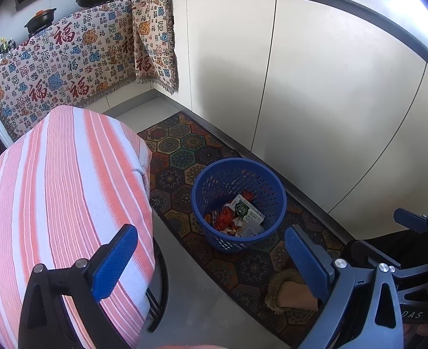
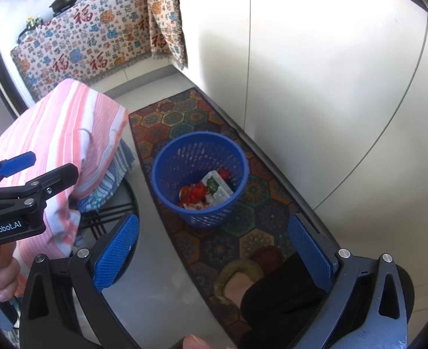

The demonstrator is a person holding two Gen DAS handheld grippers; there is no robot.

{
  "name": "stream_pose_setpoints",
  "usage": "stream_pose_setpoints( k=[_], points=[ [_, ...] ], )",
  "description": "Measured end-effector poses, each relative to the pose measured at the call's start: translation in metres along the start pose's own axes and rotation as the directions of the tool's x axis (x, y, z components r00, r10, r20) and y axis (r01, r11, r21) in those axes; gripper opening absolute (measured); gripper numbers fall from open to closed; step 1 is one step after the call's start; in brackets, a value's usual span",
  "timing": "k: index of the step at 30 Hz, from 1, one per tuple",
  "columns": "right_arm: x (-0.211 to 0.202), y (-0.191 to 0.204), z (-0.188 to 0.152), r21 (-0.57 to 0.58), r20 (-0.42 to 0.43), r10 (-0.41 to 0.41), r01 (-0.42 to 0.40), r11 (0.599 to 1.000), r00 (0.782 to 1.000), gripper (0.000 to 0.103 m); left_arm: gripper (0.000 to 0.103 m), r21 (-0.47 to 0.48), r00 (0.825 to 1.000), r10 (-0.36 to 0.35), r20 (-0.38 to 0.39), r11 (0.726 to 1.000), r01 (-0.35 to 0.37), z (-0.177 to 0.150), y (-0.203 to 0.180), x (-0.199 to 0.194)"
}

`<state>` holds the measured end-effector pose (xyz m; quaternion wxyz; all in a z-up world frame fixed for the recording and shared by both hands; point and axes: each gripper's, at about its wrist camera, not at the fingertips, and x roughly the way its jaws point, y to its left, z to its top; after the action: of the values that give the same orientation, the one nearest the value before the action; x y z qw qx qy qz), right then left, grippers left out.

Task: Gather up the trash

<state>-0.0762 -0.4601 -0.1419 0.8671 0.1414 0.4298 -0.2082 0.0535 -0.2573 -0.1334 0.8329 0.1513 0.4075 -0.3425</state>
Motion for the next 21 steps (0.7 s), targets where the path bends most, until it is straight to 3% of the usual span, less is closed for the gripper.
stream_pose_setpoints(
  k=[21],
  points=[
    [0.0026,-0.0037,-0.0015,0.011,-0.009,-0.005,0.005,1.000,1.000,0.103,0.103,0.013,1.000,-0.007,-0.010,1.000,0.007,0.0019,-0.0017,0.0045]
  ],
)
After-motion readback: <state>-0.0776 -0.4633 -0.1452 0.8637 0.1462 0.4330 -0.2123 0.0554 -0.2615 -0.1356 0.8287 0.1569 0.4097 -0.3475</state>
